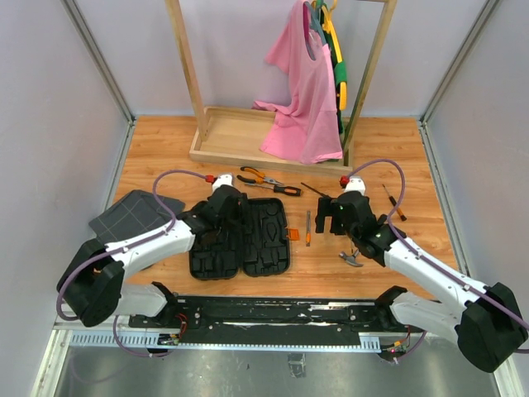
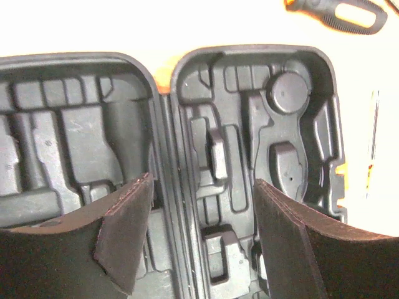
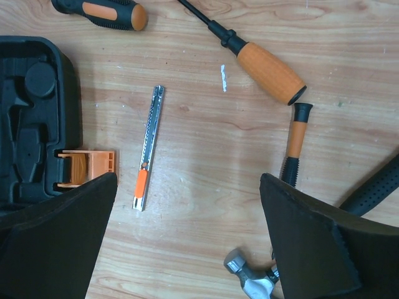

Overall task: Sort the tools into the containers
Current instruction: Open the storage box at the center of the board, then pick up the pliers at the center of the board.

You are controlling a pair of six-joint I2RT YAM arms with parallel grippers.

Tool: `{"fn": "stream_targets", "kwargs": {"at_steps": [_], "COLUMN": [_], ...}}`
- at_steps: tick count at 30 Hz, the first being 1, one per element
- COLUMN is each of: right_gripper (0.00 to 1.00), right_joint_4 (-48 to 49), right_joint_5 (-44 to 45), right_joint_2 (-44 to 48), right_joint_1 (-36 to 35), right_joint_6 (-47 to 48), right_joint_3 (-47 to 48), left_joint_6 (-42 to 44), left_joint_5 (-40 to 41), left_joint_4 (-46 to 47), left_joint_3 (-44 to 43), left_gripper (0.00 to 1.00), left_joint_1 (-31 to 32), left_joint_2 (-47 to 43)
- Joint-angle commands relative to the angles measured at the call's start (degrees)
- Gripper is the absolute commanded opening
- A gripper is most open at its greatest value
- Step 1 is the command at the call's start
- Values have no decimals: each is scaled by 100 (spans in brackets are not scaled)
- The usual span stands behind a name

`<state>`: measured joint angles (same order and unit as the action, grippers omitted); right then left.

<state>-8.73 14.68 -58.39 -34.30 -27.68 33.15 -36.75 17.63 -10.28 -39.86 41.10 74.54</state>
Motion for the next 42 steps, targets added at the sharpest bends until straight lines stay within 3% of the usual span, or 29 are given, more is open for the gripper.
{"fn": "stream_targets", "kwargs": {"at_steps": [1,10,25,33,42], "right_gripper": [98,100,91,91,83], "right_joint_4": [285,-168,-1407,-1052,-612], "right_joint_5": [-173,-1222,-135,-1397,-1988], "right_joint_2": [42,-326,-1021,-1206,-2155], "right_joint_1": [75,73,174,196,157], "right_joint_6": [681,1643,1564,2096,2012], "right_joint_3": [15,403,1216,1377,2237], "left_joint_6": [136,256,385,331,84], "left_joint_5": [-99,-630,-343,55,300], "left_joint_4": [228,1187,2633,3250,3551], "left_joint_3": [-9,836,1104,934,966], "left_gripper": [70,72,74,74,74], "left_joint_1": [-297,-892,-1192,-1194,-1202], "left_joint_2": [-284,-1009,-934,-539,12]}}
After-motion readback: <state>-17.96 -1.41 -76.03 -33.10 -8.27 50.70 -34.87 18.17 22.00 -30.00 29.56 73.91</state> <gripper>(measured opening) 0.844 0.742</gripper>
